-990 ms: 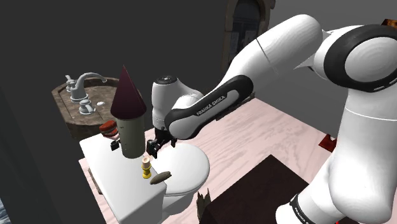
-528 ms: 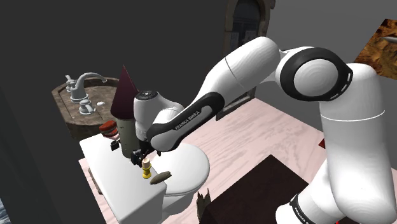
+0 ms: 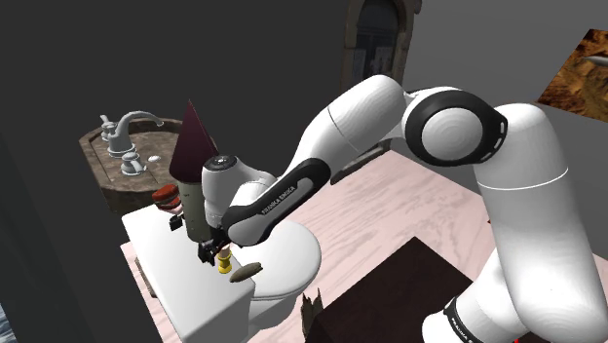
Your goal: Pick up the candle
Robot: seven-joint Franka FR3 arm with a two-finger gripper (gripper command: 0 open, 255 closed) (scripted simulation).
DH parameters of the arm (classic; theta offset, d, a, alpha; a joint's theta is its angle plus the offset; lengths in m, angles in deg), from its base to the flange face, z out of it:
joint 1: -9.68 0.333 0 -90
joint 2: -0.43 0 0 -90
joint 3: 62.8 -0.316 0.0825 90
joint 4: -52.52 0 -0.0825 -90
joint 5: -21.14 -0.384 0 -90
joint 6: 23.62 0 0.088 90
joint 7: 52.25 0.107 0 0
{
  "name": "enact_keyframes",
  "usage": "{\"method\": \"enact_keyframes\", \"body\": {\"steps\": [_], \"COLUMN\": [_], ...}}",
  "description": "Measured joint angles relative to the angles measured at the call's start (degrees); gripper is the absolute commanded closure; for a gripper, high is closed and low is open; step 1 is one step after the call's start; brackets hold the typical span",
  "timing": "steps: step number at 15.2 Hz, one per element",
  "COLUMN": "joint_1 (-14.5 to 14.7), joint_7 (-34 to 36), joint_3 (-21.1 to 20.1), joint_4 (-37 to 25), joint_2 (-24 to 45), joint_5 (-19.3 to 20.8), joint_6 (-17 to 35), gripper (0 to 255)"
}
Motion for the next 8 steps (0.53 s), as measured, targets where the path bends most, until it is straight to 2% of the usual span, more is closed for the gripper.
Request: {"method": "enact_keyframes", "body": {"steps": [1, 8], "joint_1": [0.03, 0.05], "joint_7": [0.04, 0.07], "joint_3": [0.05, 0.09], "joint_4": [0.00, 0.03], "joint_2": [0.15, 0.22], "joint_5": [0.06, 0.11], "joint_6": [0.16, 0.34], "gripper": [255, 255]}}
